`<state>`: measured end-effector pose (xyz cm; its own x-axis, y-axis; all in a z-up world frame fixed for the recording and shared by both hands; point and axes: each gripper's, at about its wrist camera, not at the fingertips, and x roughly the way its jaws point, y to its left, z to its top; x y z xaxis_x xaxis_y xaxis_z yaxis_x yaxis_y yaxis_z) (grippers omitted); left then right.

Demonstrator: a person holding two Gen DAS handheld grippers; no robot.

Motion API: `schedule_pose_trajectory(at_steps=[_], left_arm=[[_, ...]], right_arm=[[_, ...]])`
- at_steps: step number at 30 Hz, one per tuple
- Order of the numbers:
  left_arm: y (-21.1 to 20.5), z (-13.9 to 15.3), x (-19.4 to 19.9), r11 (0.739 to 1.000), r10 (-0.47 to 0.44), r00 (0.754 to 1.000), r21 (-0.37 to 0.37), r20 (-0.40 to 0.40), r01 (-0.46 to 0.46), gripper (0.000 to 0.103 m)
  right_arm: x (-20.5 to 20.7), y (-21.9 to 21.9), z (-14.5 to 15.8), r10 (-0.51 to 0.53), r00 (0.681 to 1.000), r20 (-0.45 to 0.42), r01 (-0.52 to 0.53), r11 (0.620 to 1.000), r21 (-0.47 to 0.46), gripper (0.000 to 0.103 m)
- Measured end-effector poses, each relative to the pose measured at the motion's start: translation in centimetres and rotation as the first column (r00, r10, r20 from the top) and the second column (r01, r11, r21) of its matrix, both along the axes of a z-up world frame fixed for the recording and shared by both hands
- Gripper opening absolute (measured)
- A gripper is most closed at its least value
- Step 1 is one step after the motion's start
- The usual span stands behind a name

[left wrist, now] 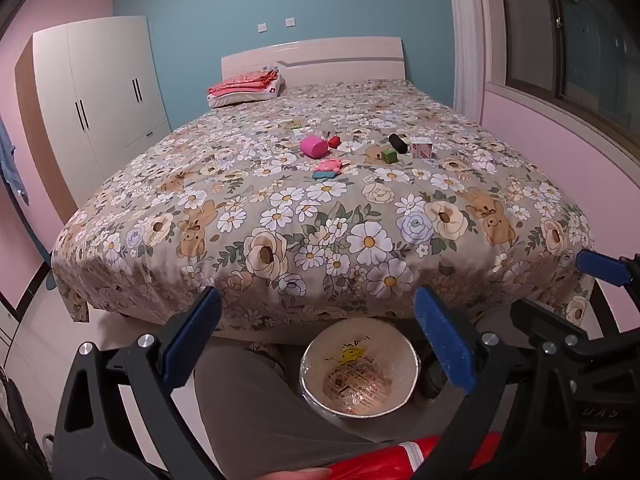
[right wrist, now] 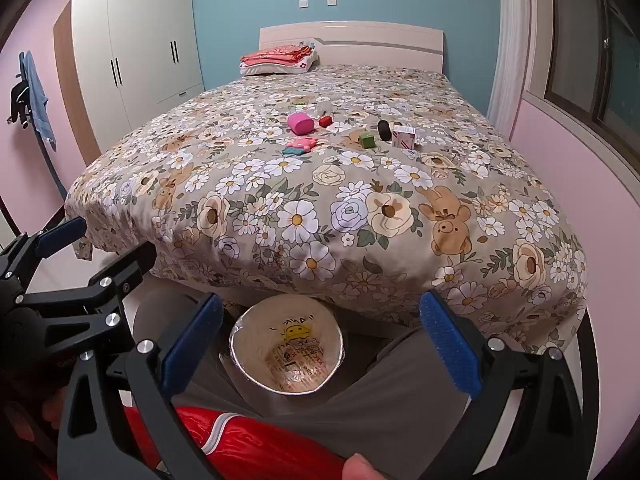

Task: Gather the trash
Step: 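Raise both tools from the trash bin toward the items on the bed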

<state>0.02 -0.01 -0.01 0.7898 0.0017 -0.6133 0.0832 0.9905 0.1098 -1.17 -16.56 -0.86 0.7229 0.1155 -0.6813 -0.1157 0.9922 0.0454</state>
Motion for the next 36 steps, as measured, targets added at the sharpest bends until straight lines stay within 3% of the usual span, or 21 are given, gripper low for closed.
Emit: schedule_pose_trajectory(at_steps=[26,36], left_arm=[[0.00,0.01,0.00,1.000,0.000,1.000,-0.002,-0.002,0.000,0.095],[0.10,-0.36,-0.36,1.000,-0.013,1.000,-0.018,-0.024,0.013,0.095]], right_arm=[[0.14,0.05,0.01,0.001,1.000,-0.002,-0.001,1.000,0.000,0.100],[0.06,-0.05,-0.65,0.031,0.999,-0.039,-0.030,0.999,0.022,0.100]])
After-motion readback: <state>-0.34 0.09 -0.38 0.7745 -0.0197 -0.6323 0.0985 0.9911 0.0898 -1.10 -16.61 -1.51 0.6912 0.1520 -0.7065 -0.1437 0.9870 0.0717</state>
